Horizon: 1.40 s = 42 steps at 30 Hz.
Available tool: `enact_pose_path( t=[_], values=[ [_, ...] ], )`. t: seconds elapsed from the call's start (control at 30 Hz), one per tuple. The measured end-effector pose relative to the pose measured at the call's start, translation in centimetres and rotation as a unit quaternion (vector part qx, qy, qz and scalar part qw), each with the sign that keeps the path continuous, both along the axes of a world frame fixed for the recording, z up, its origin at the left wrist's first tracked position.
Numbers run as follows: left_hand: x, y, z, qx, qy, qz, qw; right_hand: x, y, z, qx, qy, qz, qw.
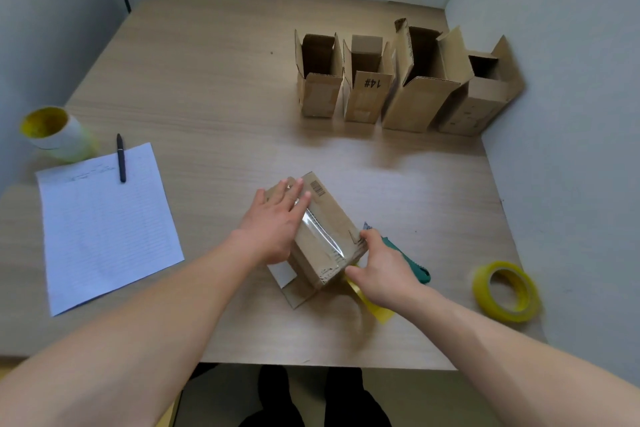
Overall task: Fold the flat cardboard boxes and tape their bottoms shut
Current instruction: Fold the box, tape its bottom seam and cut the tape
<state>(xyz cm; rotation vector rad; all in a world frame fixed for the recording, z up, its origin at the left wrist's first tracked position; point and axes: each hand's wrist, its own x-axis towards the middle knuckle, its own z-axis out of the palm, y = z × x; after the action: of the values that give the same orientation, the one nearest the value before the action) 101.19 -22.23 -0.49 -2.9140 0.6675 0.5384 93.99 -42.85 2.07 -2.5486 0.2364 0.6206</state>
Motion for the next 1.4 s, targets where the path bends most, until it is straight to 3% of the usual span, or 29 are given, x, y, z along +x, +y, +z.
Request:
enact_pose_path(
  t=[0.13,0.27,0.47,0.53,0.57,0.6,0.67,0.77,0.83,0.93,1.0,1.1,1.13,1.27,1.4],
  values=[
    [1.4,-0.5,0.1,-0.004,-0.006,-0.022,1.0,0.4,-0.2,0.7,-0.069,0.003,0.063,0.996],
    [1.7,-1.2,0.4,-0.034,-0.025,-0.031,0.999,1.1,-0.5,0.9,-0.066,-0.016,0.089,0.994],
    [1.2,-3.1,-0.1,-0.082,-0.124,0.044,0.988,0.3,-1.1,0.9,-0.061,-0.013,0.187,0.98],
    [-0.6,-3.8,-0.6,-0.212,-0.195,0.124,0.95,0.7,-1.3,0.9,-0.077,-0.005,0.209,0.975],
    [-2.3,-4.2,-0.8,-0.304,-0.221,0.179,0.909,1.0,-1.4,1.0,-0.085,0.005,0.221,0.971],
    [-4.2,-4.5,-1.2,-0.387,-0.222,0.232,0.865,1.3,-1.4,1.3,-0.092,0.016,0.232,0.968],
    [-8.5,-5.3,-0.9,-0.484,-0.135,0.324,0.802,1.8,-1.6,1.6,-0.093,0.029,0.245,0.965],
    [-13.3,-7.2,-0.7,-0.517,0.072,0.409,0.749,2.4,-2.2,1.7,-0.1,0.051,0.254,0.961],
    [-14.4,-8.5,-1.3,-0.54,0.157,0.451,0.693,2.7,-2.5,2.1,-0.11,0.065,0.279,0.952],
    [-14.8,-10.2,-1.8,-0.585,0.212,0.514,0.591,2.5,-3.2,1.9,-0.076,0.089,0.295,0.948],
    [-15.0,-11.3,-1.6,-0.607,0.201,0.542,0.545,1.9,-4.4,1.5,-0.04,0.077,0.283,0.955],
    [-15.2,-12.5,-1.1,-0.609,0.171,0.551,0.545,1.6,-7.6,-0.2,-0.058,-0.037,0.248,0.966],
    [-15.3,-12.7,-1.1,-0.606,0.165,0.55,0.55,1.7,-8.7,-0.8,-0.085,-0.038,0.238,0.967],
    [-15.6,-13.8,-1.3,-0.602,0.142,0.576,0.534,1.4,-12.0,-2.5,-0.177,0.106,0.304,0.93],
    [-14.7,-14.4,-1.4,-0.596,0.116,0.606,0.514,0.9,-13.1,-3.4,-0.177,0.132,0.369,0.903]
  ],
)
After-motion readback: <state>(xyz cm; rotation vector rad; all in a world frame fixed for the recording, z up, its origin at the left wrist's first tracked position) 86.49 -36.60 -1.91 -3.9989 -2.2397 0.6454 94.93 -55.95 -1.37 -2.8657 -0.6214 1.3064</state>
